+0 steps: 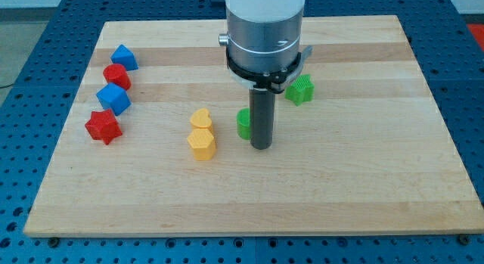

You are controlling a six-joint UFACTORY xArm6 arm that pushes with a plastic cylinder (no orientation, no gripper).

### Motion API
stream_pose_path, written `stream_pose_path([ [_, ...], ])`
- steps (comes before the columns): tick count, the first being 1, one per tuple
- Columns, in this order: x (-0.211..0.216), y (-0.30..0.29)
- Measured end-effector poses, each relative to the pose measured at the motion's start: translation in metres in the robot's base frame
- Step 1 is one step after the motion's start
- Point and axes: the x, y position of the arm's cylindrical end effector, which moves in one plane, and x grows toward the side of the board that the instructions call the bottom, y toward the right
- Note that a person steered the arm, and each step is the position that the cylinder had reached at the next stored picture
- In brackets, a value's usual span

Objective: Push the green circle above yellow heart

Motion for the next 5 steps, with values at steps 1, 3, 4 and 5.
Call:
stream_pose_path([
  [1,-0.012,-0.001],
  [3,-0.035,-0.001],
  [4,-0.046,-0.001],
  [5,-0.055,-0.003],
])
